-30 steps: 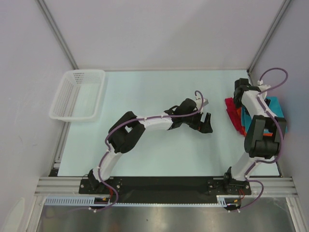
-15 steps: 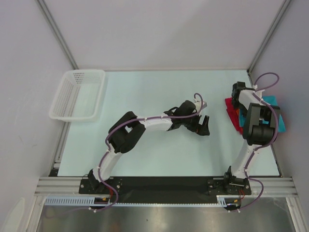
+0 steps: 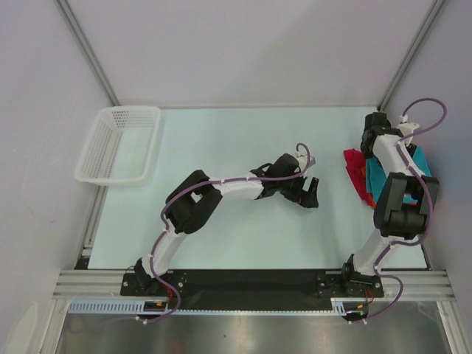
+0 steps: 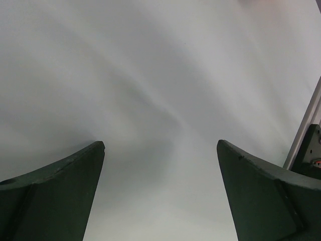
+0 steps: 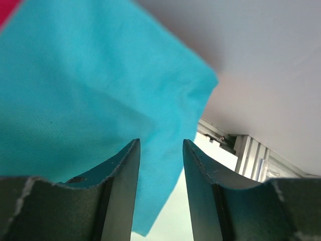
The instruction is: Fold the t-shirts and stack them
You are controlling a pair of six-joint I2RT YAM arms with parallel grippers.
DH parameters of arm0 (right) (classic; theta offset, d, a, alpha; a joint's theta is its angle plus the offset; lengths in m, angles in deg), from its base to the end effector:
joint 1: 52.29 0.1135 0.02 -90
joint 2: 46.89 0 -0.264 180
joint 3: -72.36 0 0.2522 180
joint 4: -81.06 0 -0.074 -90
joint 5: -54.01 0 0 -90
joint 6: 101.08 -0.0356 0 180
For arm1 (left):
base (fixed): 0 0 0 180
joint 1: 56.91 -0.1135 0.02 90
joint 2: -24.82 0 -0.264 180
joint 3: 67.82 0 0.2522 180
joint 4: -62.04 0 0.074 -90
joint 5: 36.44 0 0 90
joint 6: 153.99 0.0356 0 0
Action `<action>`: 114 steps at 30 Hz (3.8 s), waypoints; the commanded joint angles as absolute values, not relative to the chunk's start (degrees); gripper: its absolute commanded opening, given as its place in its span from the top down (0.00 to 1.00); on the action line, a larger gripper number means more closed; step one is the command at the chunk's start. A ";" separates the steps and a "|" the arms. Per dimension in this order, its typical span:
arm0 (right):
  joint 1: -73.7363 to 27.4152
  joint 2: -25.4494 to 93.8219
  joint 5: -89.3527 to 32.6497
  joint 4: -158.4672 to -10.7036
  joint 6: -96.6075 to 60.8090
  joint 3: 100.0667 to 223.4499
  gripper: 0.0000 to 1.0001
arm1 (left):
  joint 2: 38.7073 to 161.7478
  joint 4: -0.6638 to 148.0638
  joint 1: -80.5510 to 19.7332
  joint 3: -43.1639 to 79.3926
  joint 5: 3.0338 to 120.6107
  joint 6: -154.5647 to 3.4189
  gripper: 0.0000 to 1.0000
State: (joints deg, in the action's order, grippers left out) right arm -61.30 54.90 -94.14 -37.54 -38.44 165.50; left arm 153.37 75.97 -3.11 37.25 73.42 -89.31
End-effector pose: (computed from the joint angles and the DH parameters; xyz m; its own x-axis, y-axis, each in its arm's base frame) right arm 0.3458 -0.0855 0.2468 -0.6550 0.3494 -0.6700 0.7543 0.3549 -0.5523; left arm 0.2863 -0.4116 0.1542 -0.7171 0.2987 -0.6297 0.6767 0.5149 -0.5263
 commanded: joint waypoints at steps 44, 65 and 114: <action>-58.63 57.79 -90.49 -46.96 -33.23 187.62 0.61 | 130.65 88.37 -4.35 28.39 56.91 -83.42 0.01; 1.66 25.26 -64.99 -47.84 -51.33 154.23 0.61 | 77.92 128.97 -18.32 23.66 30.35 -88.77 0.00; 8.90 32.66 -74.32 -41.67 -53.54 164.27 0.49 | 66.75 133.55 -18.32 18.19 28.86 -87.11 0.00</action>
State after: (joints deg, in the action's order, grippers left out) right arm 13.53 36.37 -73.07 -40.67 -53.98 166.28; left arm 67.02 134.61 -18.45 18.37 30.56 -87.43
